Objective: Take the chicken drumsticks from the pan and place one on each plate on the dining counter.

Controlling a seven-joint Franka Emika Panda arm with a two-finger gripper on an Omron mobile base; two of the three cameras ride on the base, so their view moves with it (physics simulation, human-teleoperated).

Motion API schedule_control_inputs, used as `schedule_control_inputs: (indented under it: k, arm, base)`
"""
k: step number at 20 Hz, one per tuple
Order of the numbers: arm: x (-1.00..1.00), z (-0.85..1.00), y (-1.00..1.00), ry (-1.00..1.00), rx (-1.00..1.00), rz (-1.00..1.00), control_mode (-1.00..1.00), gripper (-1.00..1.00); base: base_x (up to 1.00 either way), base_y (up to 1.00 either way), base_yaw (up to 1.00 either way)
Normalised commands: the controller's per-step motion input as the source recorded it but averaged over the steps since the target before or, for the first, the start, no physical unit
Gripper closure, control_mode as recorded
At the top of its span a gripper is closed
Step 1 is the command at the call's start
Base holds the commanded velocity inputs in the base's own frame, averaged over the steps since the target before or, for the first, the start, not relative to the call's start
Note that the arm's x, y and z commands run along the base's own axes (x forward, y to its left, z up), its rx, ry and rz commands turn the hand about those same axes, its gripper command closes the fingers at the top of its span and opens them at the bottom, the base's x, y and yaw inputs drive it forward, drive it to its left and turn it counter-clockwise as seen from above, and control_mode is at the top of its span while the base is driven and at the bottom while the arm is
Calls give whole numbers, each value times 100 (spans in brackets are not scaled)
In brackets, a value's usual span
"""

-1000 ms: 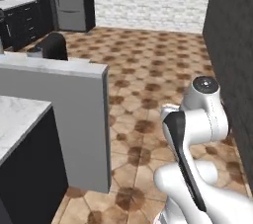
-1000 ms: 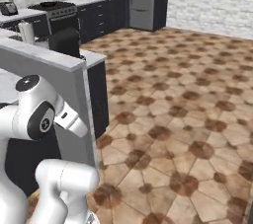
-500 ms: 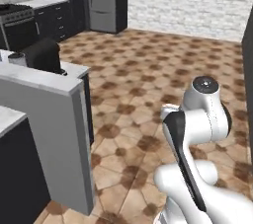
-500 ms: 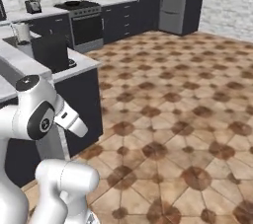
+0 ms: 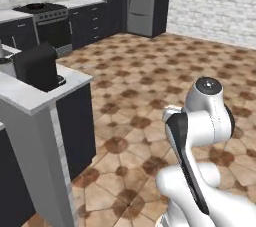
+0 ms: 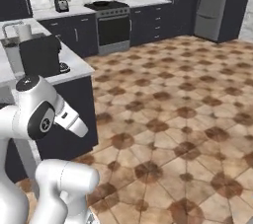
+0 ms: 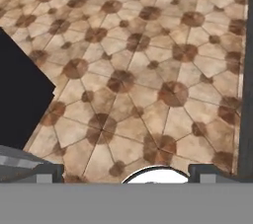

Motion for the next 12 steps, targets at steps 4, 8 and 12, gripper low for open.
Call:
schedule_control_inputs:
  k: [4, 8, 12]
  arm:
    - [0, 0, 0, 0, 0, 0, 100, -100]
    - [0, 0, 0, 0, 0, 0, 100, -100]
    - [0, 0, 0, 0, 0, 0, 100, -100]
  base:
    - [97, -100, 38]
    - [100, -100, 37]
    - [100, -100, 37]
